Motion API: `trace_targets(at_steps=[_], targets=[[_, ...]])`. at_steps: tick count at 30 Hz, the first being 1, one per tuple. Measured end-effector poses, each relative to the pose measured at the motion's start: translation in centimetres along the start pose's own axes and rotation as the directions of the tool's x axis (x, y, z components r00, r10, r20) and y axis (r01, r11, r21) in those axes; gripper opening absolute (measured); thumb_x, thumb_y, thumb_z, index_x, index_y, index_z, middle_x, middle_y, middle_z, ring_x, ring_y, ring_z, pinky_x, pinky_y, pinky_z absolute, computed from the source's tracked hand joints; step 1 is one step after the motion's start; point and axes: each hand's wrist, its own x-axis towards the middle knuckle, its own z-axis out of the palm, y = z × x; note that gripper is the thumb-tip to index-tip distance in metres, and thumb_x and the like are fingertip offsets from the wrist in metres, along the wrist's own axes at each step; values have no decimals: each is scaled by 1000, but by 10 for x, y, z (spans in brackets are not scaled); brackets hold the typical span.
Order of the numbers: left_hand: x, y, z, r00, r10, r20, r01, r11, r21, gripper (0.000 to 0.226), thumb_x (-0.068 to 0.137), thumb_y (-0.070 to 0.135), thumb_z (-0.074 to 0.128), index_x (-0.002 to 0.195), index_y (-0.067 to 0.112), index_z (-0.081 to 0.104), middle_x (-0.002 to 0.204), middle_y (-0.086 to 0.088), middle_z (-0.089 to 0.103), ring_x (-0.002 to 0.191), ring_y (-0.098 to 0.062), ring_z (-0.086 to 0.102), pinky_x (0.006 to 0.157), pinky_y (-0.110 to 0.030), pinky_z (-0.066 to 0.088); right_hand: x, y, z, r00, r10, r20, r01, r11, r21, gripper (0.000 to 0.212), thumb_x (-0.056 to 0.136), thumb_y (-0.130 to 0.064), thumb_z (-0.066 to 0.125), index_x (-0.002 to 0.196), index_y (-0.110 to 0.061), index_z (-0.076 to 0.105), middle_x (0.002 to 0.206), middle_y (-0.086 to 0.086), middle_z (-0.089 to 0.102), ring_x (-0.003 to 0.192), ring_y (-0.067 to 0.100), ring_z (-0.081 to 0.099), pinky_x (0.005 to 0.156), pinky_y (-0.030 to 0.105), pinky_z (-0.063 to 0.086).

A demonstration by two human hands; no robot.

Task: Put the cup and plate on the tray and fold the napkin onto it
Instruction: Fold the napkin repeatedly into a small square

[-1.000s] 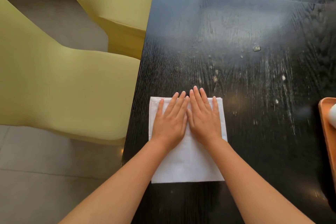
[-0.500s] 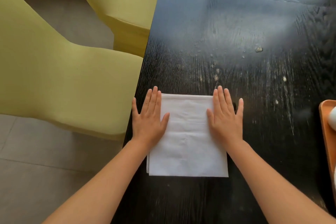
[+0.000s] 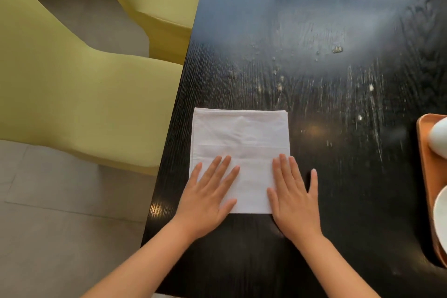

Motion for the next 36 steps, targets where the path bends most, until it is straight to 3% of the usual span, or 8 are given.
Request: trace_targets(at_steps=[5, 9, 13, 18, 21, 28, 33, 36], targets=[[-18, -23, -1, 993, 110, 51, -112, 993, 48, 78, 88, 63, 30, 149, 21, 5, 158, -3, 7, 145, -18, -1, 114, -43, 4, -24, 34, -4, 987, -129, 93, 132, 991, -26, 68, 93, -53, 11, 146, -11, 19, 153, 6, 16, 142, 19, 8, 111, 54, 4], [-22, -25, -5, 994, 96, 60, -99, 993, 59, 75, 89, 59, 29, 149, 22, 4, 158, -1, 6, 144, -17, -1, 113, -44, 4, -30, 35, -17, 992, -103, -79, 118, 968, 221, 56, 92, -37, 46, 137, -6, 39, 140, 10, 48, 132, 24, 40, 109, 41, 26], [-23, -15, -5, 998, 37, 56, -39, 998, 40, 72, 90, 57, 27, 149, 23, 3, 158, -1, 3, 144, -16, -7, 114, -46, -2, -20, 7, -26, 948, 315, -35, -199, 677, 709, 53, 88, -19, 61, 136, -10, 41, 109, -3, 58, 97, 9, 53, 87, 25, 43], [-25, -10, -3, 998, 1, 60, -4, 999, 37, 72, 89, 60, 21, 147, 28, -7, 157, 2, -7, 142, -13, -17, 114, -46, -9, -1, -1, -28, 838, 497, 223, -416, 319, 852, 13, 88, -23, 59, 99, -18, 63, 74, -13, 60, 78, 6, 59, 63, 18, 41], [-25, -6, -3, 998, -16, 63, 15, 1000, 18, 69, 89, 61, 15, 145, 33, -12, 156, 4, -15, 142, -13, -21, 115, -47, -11, -1, 2, -25, 854, 471, 219, -411, 353, 841, 14, 88, -22, 58, 75, -19, 64, 75, -6, 63, 73, 8, 59, 57, 19, 42], [-28, 40, 10, 997, 29, 67, -30, 999, 21, 66, 89, 61, 11, 145, 34, -14, 155, 3, -19, 142, -17, -20, 114, -48, -12, -37, 44, -18, 828, 532, 176, -464, 474, 749, 16, 85, -25, 61, 71, -19, 65, 69, -10, 62, 67, 4, 57, 55, 16, 39], [-33, 90, 23, 995, 87, 46, -88, 996, 16, 65, 90, 59, 15, 147, 32, -3, 156, 2, -8, 144, -23, -10, 113, -50, -6, -82, 82, -16, 788, 575, 218, -504, 402, 764, 10, 85, -26, 64, 78, -19, 69, 73, -12, 62, 73, 6, 59, 64, 22, 47], [-37, 111, 29, 992, 111, 54, -113, 993, 26, 65, 90, 59, 15, 147, 32, -3, 156, 2, -8, 144, -23, -9, 112, -50, -4, -105, 105, -19, 757, 543, 364, -543, 214, 812, 11, 84, -21, 66, 74, -27, 67, 79, -9, 67, 76, 8, 63, 63, 24, 51]])
